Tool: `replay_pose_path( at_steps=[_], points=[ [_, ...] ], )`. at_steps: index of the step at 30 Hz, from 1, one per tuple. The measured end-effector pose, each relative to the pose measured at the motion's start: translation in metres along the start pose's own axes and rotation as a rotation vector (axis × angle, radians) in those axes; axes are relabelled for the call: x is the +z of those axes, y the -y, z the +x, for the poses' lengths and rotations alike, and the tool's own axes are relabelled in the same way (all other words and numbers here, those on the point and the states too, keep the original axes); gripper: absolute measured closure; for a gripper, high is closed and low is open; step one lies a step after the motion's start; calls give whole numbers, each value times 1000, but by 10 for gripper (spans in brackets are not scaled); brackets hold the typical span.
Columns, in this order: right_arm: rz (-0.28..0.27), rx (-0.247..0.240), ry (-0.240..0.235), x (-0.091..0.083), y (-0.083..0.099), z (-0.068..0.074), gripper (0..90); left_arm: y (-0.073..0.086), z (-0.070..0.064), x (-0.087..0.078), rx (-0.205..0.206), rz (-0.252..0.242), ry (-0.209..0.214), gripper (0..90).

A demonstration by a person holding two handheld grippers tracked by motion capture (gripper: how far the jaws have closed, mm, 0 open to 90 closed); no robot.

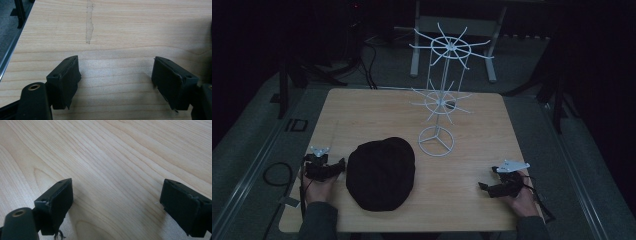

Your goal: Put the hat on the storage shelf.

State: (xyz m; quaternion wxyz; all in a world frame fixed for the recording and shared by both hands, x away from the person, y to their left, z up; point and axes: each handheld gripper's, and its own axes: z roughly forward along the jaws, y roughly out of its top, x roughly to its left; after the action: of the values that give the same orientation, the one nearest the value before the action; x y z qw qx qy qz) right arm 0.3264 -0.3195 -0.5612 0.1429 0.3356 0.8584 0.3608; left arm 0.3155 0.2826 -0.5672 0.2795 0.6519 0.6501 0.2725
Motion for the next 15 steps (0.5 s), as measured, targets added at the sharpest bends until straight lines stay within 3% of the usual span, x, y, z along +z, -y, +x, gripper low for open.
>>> replay_pose_path(
  at_steps=[7, 15],
  points=[
    [0, 5, 7, 0, 1, 1, 113, -1, -2, -2, 15, 4, 18, 359],
    [1, 15, 15, -1, 1, 2, 113, -2, -2, -3, 29, 6, 34, 414]
  ],
)
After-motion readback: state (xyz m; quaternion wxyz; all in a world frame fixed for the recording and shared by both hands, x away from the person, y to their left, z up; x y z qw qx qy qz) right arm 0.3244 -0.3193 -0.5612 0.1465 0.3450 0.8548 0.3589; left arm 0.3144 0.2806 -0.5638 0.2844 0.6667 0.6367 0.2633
